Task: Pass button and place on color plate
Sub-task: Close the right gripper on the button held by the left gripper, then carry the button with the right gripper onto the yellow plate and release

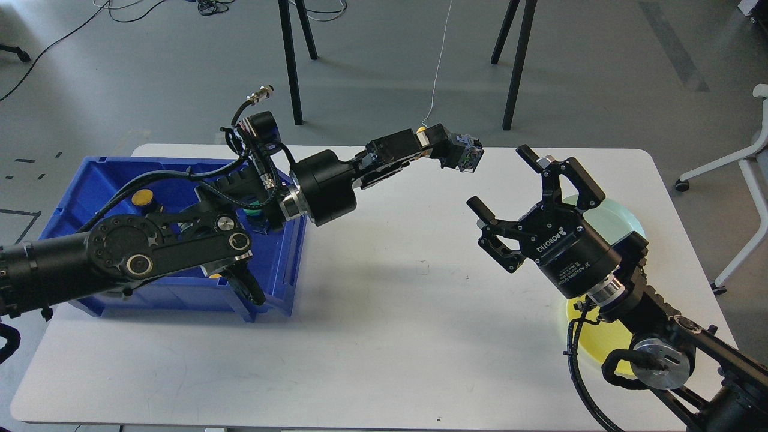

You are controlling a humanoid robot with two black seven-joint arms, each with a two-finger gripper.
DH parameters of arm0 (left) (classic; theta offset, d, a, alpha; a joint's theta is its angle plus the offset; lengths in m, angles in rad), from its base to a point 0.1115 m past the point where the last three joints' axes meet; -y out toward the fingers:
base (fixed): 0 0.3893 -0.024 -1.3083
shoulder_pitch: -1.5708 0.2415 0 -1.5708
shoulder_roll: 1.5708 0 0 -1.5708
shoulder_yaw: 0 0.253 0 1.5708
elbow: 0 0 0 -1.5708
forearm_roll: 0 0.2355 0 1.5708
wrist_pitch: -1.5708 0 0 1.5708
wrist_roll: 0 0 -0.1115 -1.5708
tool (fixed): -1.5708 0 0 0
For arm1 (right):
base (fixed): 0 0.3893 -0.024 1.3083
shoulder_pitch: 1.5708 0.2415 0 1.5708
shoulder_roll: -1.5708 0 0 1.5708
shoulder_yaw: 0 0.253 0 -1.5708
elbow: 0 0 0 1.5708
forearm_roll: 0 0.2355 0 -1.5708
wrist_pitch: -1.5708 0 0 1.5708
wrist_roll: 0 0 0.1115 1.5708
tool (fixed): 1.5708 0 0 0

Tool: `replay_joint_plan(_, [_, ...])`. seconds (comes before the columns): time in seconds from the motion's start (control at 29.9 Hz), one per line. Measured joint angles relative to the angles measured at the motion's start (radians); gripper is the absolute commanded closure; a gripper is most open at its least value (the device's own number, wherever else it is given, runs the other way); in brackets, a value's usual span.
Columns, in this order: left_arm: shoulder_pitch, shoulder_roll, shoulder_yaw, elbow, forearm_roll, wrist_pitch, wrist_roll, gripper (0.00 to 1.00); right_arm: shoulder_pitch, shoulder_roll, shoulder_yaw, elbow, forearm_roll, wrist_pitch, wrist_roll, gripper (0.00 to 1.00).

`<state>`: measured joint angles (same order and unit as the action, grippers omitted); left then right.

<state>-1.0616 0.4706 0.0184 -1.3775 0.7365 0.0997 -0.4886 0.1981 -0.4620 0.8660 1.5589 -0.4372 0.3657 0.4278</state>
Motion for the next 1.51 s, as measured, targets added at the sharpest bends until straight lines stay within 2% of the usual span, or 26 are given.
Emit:
replay_joint_plan(0.27, [0.0,-0.003,0.005,0.0,0.003,0.003,0.0,0.96,0.063,-0.002,-0.016,-0.012,0.082,-0.002,0.002,0.02])
replay_joint_plan(0.47, [-0.001,-0.003,0.007,0.0,0.003,0.003,0.0,0.96,0.152,-0.003,-0.104,-0.048,0.095,-0.029,0.001,0.02])
replay_joint_plan(0.57, [-0.001,-0.003,0.008,0.0,0.003,0.003,0.0,0.96,0.183,-0.001,-0.135,-0.064,0.095,-0.038,0.0,0.06])
replay_joint_plan(0.6, [-0.001,-0.003,0.008,0.0,0.003,0.003,0.0,0.96,0.19,0.0,-0.146,-0.071,0.095,-0.039,-0.001,0.11])
replay_joint_plan(0.64, [-0.001,-0.003,0.008,0.0,0.003,0.003,0.0,0.96,0.195,0.001,-0.154,-0.076,0.095,-0.04,-0.001,0.23])
replay_joint_plan(0.67, [-0.001,-0.003,0.008,0.0,0.003,0.003,0.0,0.96,0.198,0.001,-0.159,-0.079,0.096,-0.041,-0.001,0.43])
replay_joint_plan(0.7, [-0.001,-0.003,0.008,0.0,0.003,0.003,0.0,0.96,0.199,0.002,-0.162,-0.08,0.096,-0.04,-0.001,0.58])
replay_joint_plan(0.8, [-0.001,-0.003,0.007,0.0,0.003,0.003,0.0,0.96,0.2,0.002,-0.165,-0.08,0.086,-0.036,-0.001,0.93])
replay_joint_plan(0.9, [-0.001,-0.003,0.006,0.0,0.003,0.003,0.0,0.96,0.201,0.002,-0.166,-0.08,0.081,-0.037,-0.002,0.99])
replay_joint_plan(1.17, [0.0,-0.002,0.006,-0.001,0.003,0.003,0.0,0.95,0.198,-0.003,-0.164,-0.078,0.084,-0.044,-0.006,1.0])
replay_joint_plan(1.2, [0.0,-0.002,0.007,-0.002,0.003,0.003,0.0,0.93,0.198,-0.004,-0.164,-0.078,0.084,-0.045,-0.006,1.0])
replay_joint_plan(1.27, [0.0,-0.001,0.007,-0.003,0.003,0.003,0.0,0.83,0.198,-0.005,-0.164,-0.077,0.085,-0.045,-0.006,1.0])
replay_joint_plan(1.37, [0.002,0.0,0.003,-0.003,0.003,0.003,0.0,0.5,0.197,-0.007,-0.164,-0.075,0.085,-0.054,-0.006,1.0])
replay_joint_plan(1.44, [0.002,0.0,0.001,-0.003,-0.001,0.001,0.0,0.21,0.196,-0.007,-0.163,-0.074,0.086,-0.06,-0.006,1.0])
replay_joint_plan(1.51, [0.002,0.0,-0.004,-0.003,-0.006,-0.001,0.0,0.16,0.194,-0.008,-0.163,-0.074,0.086,-0.065,-0.006,1.0])
